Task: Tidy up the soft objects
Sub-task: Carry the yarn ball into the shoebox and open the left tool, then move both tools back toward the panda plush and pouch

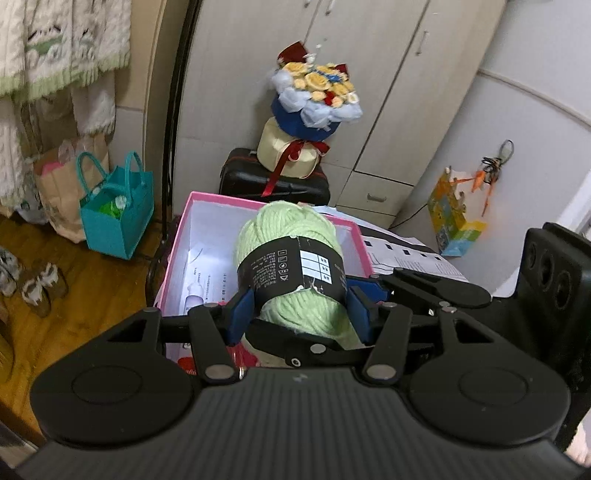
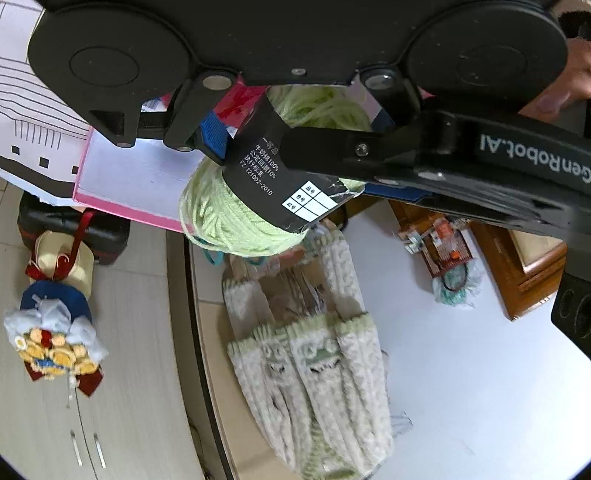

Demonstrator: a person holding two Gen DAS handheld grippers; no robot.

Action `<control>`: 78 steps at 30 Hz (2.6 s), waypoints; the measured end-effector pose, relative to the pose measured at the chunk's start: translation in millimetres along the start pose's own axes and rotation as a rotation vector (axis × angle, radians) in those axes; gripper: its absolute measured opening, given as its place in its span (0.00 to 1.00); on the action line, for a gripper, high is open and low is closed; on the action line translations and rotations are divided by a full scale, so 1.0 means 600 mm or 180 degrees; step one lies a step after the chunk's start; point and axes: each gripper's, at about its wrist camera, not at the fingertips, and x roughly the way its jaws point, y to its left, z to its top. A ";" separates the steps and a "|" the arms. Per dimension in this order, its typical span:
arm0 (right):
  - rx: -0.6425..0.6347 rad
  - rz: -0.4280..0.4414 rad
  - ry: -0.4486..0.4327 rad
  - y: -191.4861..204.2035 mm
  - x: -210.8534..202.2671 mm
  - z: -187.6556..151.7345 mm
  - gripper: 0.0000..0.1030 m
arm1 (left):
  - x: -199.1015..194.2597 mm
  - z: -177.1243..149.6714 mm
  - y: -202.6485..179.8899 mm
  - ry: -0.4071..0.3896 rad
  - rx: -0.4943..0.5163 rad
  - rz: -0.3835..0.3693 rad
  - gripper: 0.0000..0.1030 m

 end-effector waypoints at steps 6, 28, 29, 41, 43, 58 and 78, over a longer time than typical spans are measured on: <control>-0.0030 -0.0072 0.0314 -0.019 0.053 0.014 0.78 | 0.049 0.004 0.043 0.0098 -0.0229 -0.0061 0.52; -0.0306 -0.0233 0.0129 0.016 -0.095 -0.050 0.83 | -0.059 -0.072 0.034 -0.0274 0.0068 0.0342 0.54; -0.0326 -0.0270 0.0129 0.021 -0.106 -0.052 0.83 | -0.065 -0.075 0.027 -0.0253 0.0108 0.0341 0.54; -0.0560 -0.0313 0.0090 0.078 -0.245 -0.069 0.83 | -0.184 -0.114 -0.093 -0.0306 0.0805 0.0053 0.65; -0.0555 -0.0306 0.0072 0.079 -0.270 -0.077 0.83 | -0.199 -0.123 -0.110 -0.0302 0.0884 0.0002 0.65; -0.0414 -0.0639 0.0073 0.059 -0.416 -0.211 0.84 | -0.192 -0.208 -0.209 0.0147 0.1244 -0.0344 0.66; 0.0168 -0.1286 -0.0203 -0.120 -0.445 -0.354 0.84 | -0.008 -0.252 -0.346 0.0356 0.1375 -0.0839 0.66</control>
